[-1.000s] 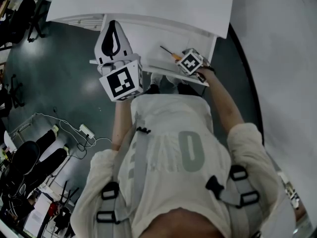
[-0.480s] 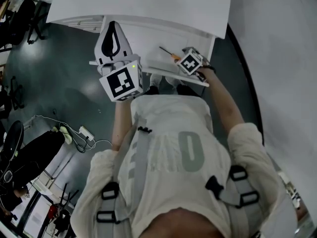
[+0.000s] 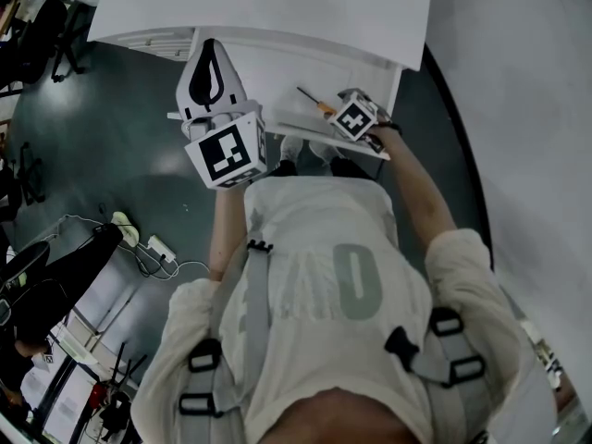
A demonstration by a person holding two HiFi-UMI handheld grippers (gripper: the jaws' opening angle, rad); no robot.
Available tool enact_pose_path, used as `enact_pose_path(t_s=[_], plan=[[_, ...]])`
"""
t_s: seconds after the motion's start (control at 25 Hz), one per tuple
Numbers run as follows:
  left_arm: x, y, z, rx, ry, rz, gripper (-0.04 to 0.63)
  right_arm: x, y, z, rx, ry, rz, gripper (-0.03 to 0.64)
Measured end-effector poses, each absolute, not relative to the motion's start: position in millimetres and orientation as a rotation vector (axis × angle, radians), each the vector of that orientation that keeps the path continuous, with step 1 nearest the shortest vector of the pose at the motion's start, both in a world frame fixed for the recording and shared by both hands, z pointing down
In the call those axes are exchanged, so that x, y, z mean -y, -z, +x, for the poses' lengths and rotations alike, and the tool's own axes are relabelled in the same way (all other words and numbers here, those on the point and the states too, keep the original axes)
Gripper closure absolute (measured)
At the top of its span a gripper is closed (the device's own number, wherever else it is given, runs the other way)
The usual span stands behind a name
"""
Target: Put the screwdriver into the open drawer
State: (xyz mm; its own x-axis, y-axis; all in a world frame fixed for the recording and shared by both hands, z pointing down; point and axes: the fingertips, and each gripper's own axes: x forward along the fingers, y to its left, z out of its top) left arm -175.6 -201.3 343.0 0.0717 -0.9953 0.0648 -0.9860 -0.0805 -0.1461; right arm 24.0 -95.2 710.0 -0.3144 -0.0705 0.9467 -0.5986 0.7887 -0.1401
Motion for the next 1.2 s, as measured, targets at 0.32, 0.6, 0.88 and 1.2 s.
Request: enact_pose_path(t_s=[0.32, 0.6, 0.88, 1.2], plan=[[201, -341, -181, -2.076, 0.208, -2.244, 0.589, 124, -690, 24, 1.849, -0.555, 0.549, 0.382], [204, -332, -186, -2.048, 0.168, -2.225, 0.589, 204, -617, 28, 1.979, -0.395, 0.818, 0.383], [211, -323, -180, -2.018, 0.112, -2.233, 0.589, 271, -503, 34, 2.143, -0.186, 1.149, 0.385], [211, -301, -178, -2.001, 0.05, -2.214, 0.589, 272, -365, 31, 2.459, -0.007, 1.549, 0.572]])
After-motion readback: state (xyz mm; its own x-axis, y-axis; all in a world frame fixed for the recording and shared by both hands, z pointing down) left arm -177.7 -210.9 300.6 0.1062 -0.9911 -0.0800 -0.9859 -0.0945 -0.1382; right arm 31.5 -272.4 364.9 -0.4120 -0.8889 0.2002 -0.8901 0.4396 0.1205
